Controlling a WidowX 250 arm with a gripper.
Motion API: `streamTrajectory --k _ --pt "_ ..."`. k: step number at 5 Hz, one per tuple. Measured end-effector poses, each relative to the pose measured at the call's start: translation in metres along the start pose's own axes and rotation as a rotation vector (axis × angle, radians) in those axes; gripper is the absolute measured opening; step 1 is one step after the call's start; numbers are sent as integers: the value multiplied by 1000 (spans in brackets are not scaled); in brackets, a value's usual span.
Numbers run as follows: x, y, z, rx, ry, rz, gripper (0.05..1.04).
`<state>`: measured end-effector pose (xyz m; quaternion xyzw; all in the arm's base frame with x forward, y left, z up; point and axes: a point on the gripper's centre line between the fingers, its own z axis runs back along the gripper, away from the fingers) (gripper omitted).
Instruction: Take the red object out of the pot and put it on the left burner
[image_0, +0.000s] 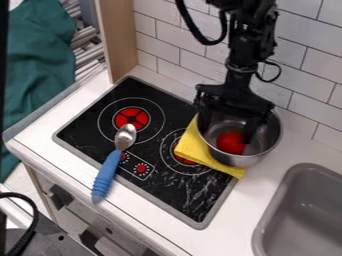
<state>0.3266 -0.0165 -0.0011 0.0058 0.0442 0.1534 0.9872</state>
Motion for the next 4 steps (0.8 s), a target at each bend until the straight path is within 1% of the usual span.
streamTrajectory --k 1,2,3,4 --pt "-3 0 -3 -23 21 -13 1005" --pt "-6 -3 -11 -39 48 -24 946" --pt "-4 -5 -19 -31 71 -35 722" --pt "1 -7 -18 -33 62 -39 720"
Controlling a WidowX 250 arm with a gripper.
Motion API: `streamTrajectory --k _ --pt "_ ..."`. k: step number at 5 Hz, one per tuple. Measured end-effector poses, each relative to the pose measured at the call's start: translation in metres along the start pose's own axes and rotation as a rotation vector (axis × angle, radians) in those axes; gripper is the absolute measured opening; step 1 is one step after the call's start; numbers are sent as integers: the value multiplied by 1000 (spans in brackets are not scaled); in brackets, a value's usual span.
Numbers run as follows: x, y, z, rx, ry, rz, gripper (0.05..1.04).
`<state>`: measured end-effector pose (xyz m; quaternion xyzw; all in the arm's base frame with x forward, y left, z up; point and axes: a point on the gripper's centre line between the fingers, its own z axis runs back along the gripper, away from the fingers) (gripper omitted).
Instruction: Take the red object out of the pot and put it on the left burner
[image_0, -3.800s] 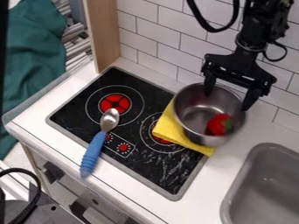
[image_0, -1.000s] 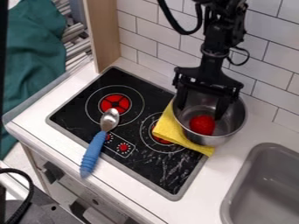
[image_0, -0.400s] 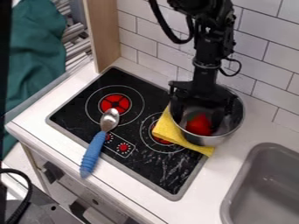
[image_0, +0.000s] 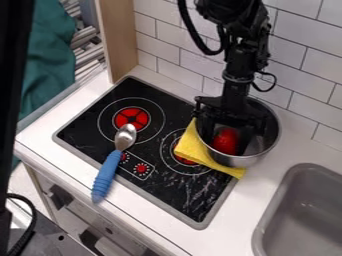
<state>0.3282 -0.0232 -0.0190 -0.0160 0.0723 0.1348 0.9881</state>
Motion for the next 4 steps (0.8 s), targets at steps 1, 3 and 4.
streamTrajectory --k 1,3,4 --pt "5 -7 5 18 -26 -37 719" --pt "33 6 94 72 -285 -24 720" --pt "46 49 100 60 -304 86 719"
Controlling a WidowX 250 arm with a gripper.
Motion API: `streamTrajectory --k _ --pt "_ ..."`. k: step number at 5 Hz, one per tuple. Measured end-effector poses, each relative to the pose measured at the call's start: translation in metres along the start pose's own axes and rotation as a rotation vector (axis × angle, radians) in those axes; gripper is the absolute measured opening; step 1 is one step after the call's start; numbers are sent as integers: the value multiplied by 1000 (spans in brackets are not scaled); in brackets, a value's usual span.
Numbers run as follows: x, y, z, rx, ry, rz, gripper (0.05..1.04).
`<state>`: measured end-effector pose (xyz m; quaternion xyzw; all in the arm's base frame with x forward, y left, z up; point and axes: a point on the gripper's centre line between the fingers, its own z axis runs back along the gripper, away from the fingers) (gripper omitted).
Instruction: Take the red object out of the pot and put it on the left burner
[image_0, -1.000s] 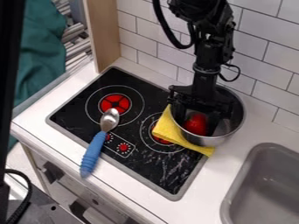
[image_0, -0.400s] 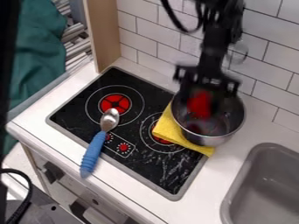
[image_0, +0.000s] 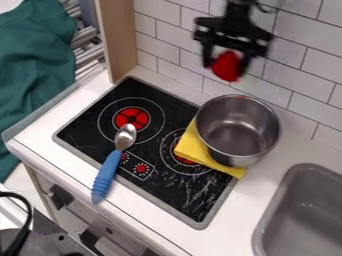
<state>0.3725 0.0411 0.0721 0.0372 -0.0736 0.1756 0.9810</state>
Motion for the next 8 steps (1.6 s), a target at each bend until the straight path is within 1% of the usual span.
streamTrajectory --k 1,2,3,4,5,6,7,8 --pt "14 57 -18 24 29 122 720" --pt "19 97 -47 28 93 153 720" --pt "20 101 -59 30 129 143 720" --pt "16 100 -74 38 186 114 720" --pt "5 99 -89 29 251 92 792" --pt "0 94 -97 4 279 83 1009" --pt "-3 89 -97 5 289 76 1006" --pt "-1 83 -78 20 248 68 1003"
